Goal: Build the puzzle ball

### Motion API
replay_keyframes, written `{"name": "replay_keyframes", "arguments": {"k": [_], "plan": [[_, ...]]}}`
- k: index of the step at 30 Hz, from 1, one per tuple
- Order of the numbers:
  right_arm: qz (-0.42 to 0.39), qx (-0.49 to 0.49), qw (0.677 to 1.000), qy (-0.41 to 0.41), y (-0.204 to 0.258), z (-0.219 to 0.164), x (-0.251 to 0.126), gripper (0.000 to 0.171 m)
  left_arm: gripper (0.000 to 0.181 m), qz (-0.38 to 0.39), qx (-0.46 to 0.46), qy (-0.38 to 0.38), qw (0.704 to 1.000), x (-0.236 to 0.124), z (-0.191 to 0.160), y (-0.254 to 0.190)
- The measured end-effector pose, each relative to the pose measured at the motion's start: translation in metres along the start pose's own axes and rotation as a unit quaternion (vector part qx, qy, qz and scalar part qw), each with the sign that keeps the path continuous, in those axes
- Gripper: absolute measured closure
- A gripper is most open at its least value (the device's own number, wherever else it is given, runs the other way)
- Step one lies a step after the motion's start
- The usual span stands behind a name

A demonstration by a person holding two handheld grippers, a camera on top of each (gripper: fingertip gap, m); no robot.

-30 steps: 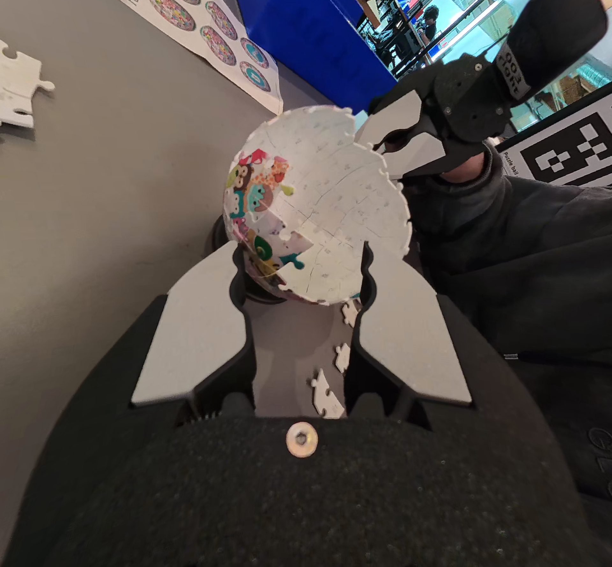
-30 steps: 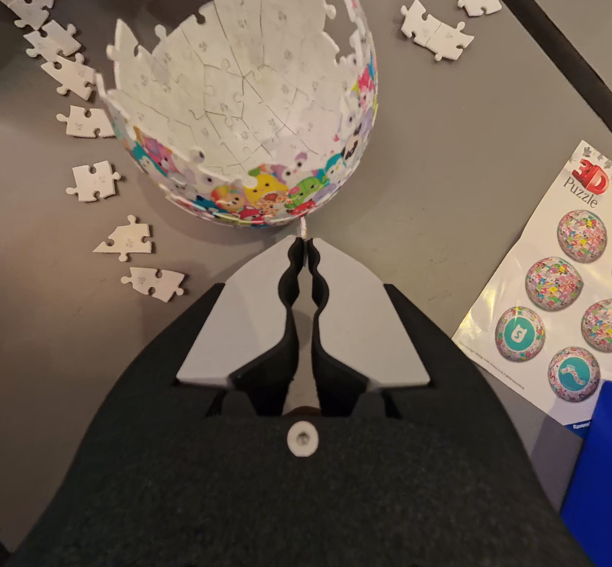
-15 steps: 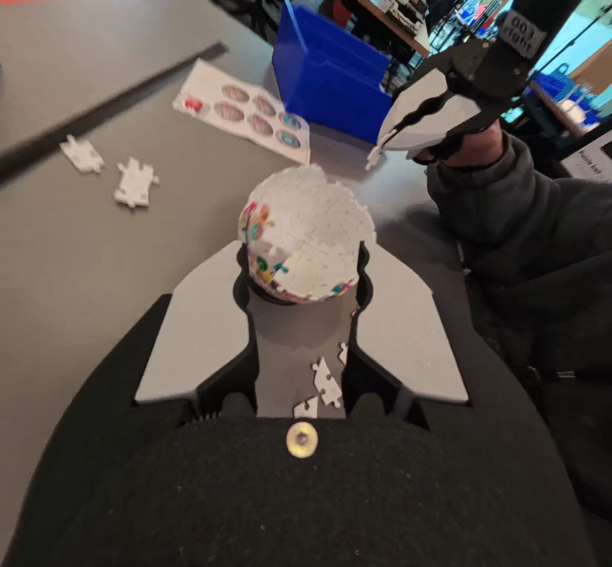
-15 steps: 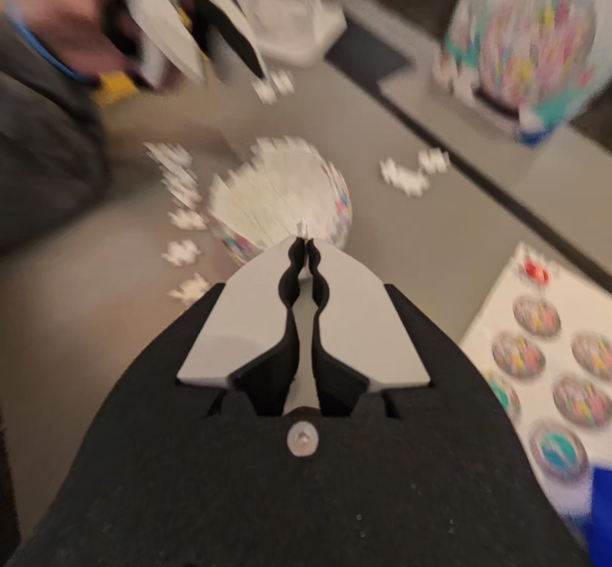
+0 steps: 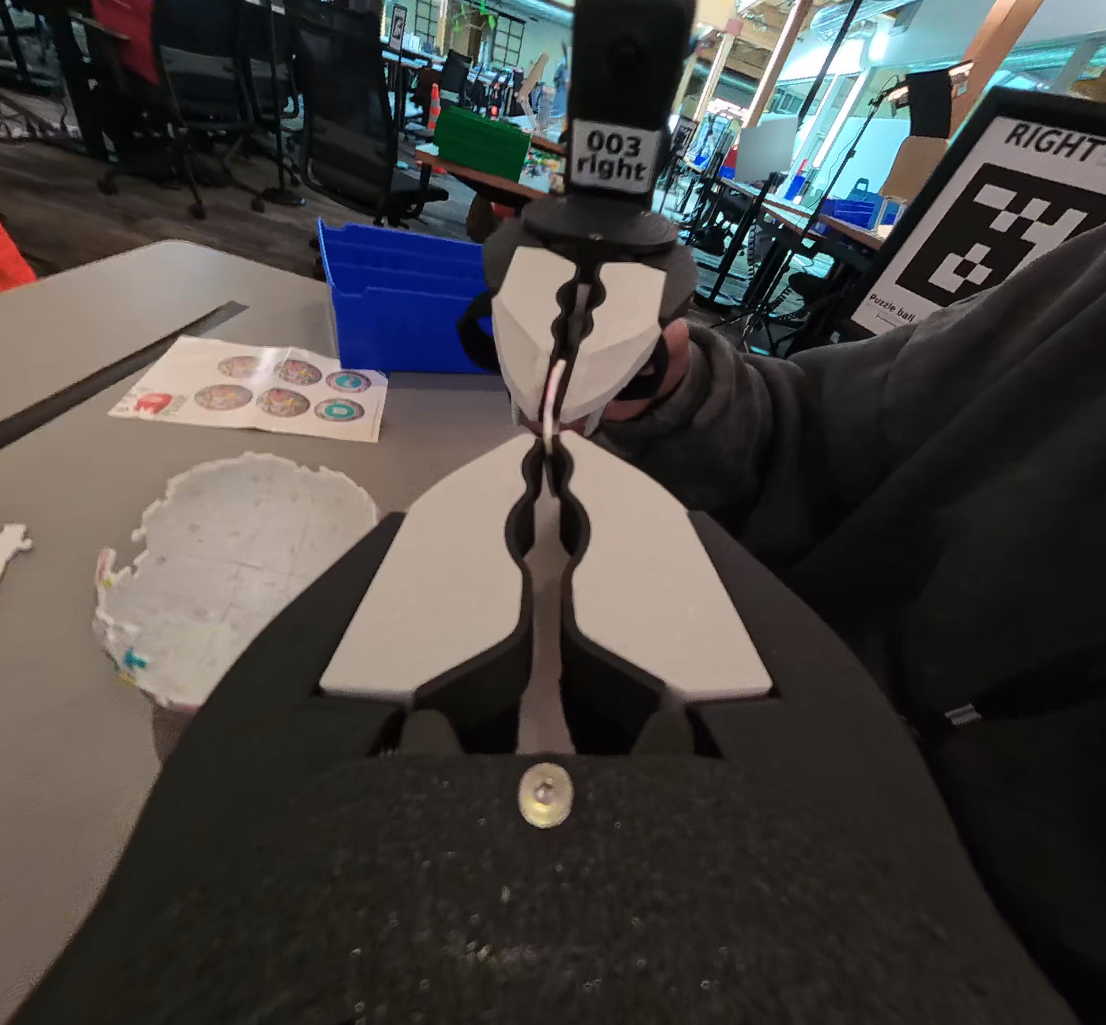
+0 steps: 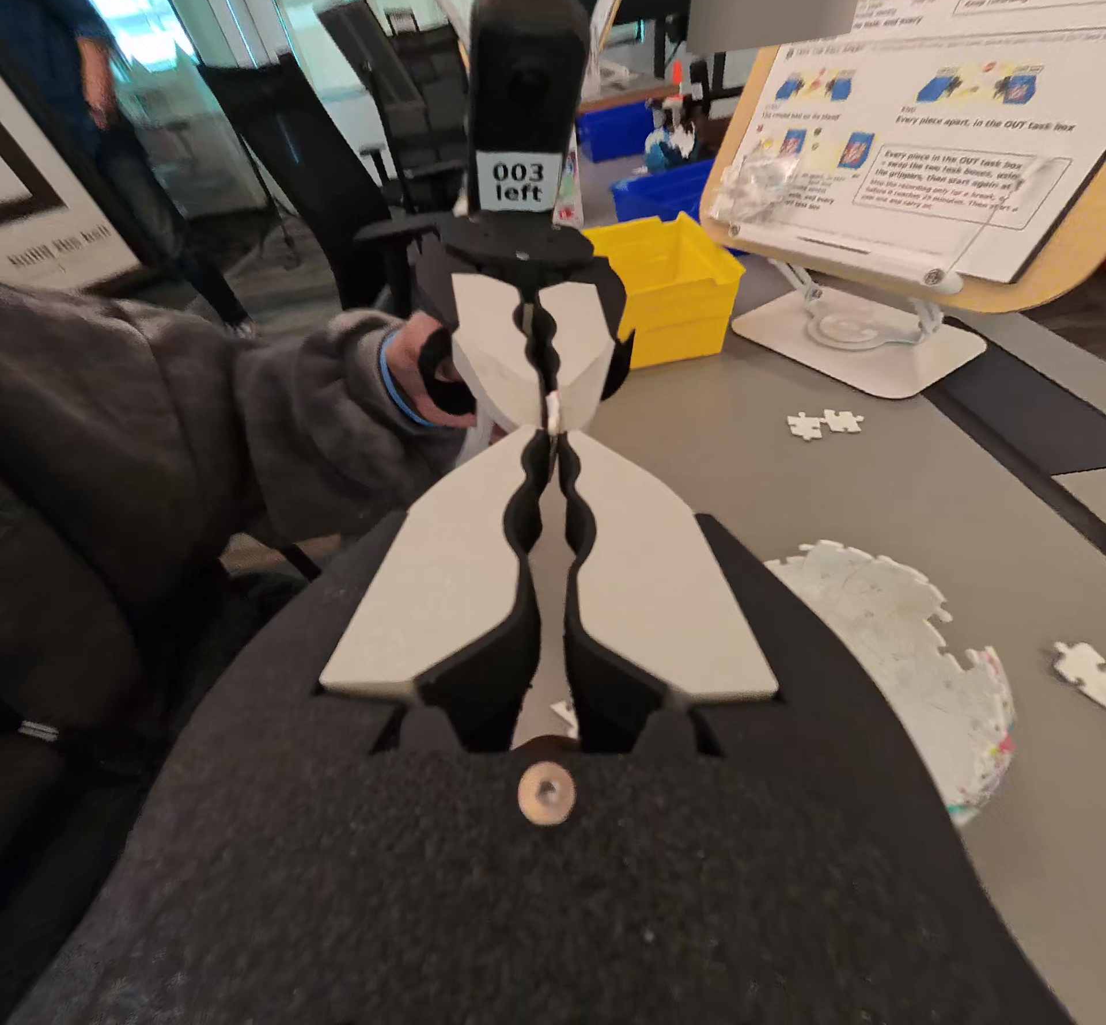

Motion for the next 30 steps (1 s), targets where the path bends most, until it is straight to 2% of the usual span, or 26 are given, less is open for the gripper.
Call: {"name": "replay_keyframes", "arguments": {"k": [4, 7, 20, 22, 23, 25, 30], "plan": [[-0.045, -0.119, 0.989, 0.081, 0.014, -0.001, 0.005, 0.167, 0.179, 0.041, -0.006, 0.008, 0.999, -0.005, -0.012, -0.012], [-0.058, -0.173, 0.977, 0.112, 0.023, 0.008, 0.004, 0.167, 0.179, 0.065, 0.010, 0.011, 0.998, -0.009, -0.017, -0.019], [-0.054, -0.193, 0.962, 0.182, 0.034, 0.017, 0.005, 0.169, 0.179, 0.089, 0.041, 0.009, 0.995, -0.008, -0.019, -0.031], [-0.066, -0.211, 0.957, 0.188, 0.034, 0.017, 0.004, 0.170, 0.175, 0.092, 0.032, 0.009, 0.995, -0.007, -0.020, -0.029], [-0.073, -0.220, 0.953, 0.194, 0.033, 0.018, 0.003, 0.169, 0.166, 0.093, 0.025, 0.009, 0.995, -0.008, -0.021, -0.027], [-0.090, -0.244, 0.942, 0.213, 0.027, 0.019, -0.002, 0.169, 0.149, 0.101, 0.012, 0.007, 0.995, -0.012, -0.022, -0.023], [-0.159, -0.339, 0.874, 0.308, -0.006, 0.046, -0.021, 0.169, 0.144, 0.187, 0.008, 0.011, 0.982, -0.038, -0.031, 0.009]]}}
Point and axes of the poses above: each gripper's, where its closed fingertips meet, x out along the fingers, z out of its top, y = z × x across the jaws, the point moved 7 cm from there along -x, back along the fingers, and after that the axes turned 1 degree about -x, right-handed, at the moved point
